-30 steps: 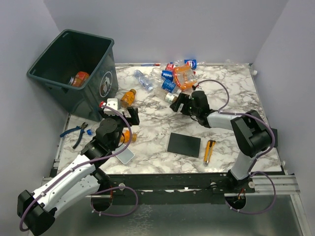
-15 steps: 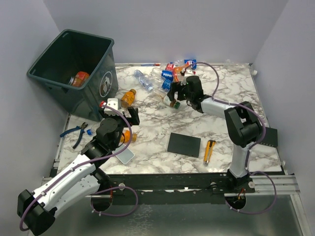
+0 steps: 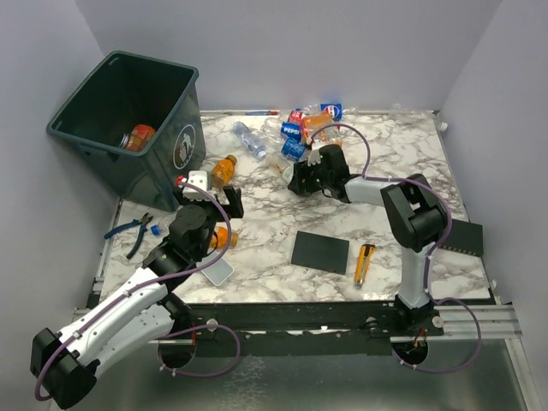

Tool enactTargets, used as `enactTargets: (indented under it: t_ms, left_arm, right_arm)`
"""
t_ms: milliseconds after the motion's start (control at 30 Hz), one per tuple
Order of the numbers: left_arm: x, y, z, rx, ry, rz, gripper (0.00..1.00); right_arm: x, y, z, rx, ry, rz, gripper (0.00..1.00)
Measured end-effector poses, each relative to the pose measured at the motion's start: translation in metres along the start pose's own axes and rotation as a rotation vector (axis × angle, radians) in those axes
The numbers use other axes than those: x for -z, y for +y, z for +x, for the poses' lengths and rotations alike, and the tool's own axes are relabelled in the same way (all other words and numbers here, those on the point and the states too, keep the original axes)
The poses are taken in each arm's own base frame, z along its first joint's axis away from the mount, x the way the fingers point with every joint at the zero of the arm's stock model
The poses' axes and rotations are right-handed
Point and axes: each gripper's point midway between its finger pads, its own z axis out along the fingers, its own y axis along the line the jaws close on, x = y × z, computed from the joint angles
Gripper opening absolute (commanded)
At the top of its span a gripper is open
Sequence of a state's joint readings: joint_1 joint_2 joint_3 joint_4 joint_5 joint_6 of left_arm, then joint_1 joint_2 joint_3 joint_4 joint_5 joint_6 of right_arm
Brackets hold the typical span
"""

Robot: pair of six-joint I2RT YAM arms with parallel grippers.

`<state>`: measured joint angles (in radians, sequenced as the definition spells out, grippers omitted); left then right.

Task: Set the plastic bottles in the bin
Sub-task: Pick up the plastic bottle at the center of the board.

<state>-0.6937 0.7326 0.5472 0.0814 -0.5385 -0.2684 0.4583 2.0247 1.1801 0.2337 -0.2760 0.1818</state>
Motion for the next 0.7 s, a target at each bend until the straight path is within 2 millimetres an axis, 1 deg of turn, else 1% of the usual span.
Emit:
enactTargets:
  t_ms: [267,333,400,467,500,567,700]
  left_arm:
    - [0.0,0.0,0.001,-0.001,0.003,0.0,0.99]
    - [0.0,0.0,0.001,-0.002,0.003,0.0,0.99]
    - [0.0,0.0,0.001,-0.002,0.003,0.0,0.99]
    - [0.0,0.0,0.001,-0.002,0.003,0.0,0.99]
    - [0.0,0.0,0.001,-0.002,0.003,0.0,0.99]
    - [0.0,0.0,0.001,-0.002,0.003,0.0,0.99]
    - [-0.001,-0.002,-0.001,-0.005,-0.004,0.01,0.99]
  right_arm:
    - [0.002,0.003,0.007,-0.002,-0.015,-0.007,0.29]
    - [0.008,0.006,0.011,-0.01,-0.015,-0.009,0.22]
    - [0.018,0.01,0.016,-0.027,-0.007,-0.011,0.13]
    - [0.033,0.018,0.019,-0.045,-0.007,-0.021,0.01]
    - [0.04,0.022,0.017,-0.052,-0.012,-0.026,0.01]
    - [0.062,0.035,0.008,-0.069,-0.031,-0.052,0.01]
    - [0.118,0.072,-0.027,-0.089,-0.089,-0.15,0.0]
